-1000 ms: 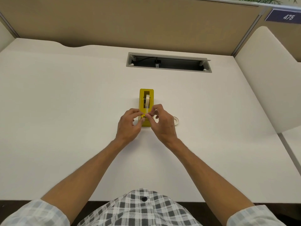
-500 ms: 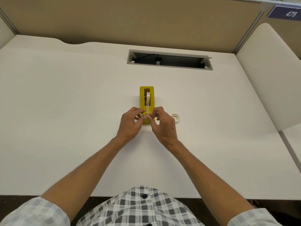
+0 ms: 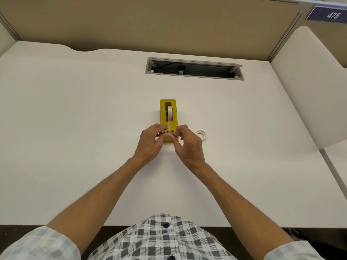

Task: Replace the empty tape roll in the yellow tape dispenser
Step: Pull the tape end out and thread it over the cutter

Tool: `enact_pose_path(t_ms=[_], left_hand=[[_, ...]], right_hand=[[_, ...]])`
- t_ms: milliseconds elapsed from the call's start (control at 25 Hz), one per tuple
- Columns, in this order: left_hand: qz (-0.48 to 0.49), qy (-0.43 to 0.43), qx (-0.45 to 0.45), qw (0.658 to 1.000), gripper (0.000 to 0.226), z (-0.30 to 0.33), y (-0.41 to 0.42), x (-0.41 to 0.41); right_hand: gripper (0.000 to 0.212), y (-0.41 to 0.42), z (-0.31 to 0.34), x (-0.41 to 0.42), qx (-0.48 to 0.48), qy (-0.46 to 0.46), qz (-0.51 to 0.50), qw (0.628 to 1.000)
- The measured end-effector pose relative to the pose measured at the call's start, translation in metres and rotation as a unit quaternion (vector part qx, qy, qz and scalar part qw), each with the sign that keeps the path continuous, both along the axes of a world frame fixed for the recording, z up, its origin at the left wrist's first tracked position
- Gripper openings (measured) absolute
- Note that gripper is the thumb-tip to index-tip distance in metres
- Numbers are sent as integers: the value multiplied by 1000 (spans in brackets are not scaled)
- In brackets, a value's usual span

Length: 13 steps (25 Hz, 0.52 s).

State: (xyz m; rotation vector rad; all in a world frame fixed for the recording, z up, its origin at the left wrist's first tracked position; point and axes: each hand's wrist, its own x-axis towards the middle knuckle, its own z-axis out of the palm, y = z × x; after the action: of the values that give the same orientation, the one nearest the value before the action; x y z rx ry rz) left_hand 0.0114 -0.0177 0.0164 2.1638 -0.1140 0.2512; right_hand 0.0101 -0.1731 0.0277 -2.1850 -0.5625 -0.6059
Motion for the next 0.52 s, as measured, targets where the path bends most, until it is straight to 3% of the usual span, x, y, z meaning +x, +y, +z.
enact_pose_path(t_ms=[520], left_hand=[[-3, 12, -18, 1000, 24, 6, 5, 2]], right_hand=[[20, 3, -2, 1, 6, 13, 11, 1000]])
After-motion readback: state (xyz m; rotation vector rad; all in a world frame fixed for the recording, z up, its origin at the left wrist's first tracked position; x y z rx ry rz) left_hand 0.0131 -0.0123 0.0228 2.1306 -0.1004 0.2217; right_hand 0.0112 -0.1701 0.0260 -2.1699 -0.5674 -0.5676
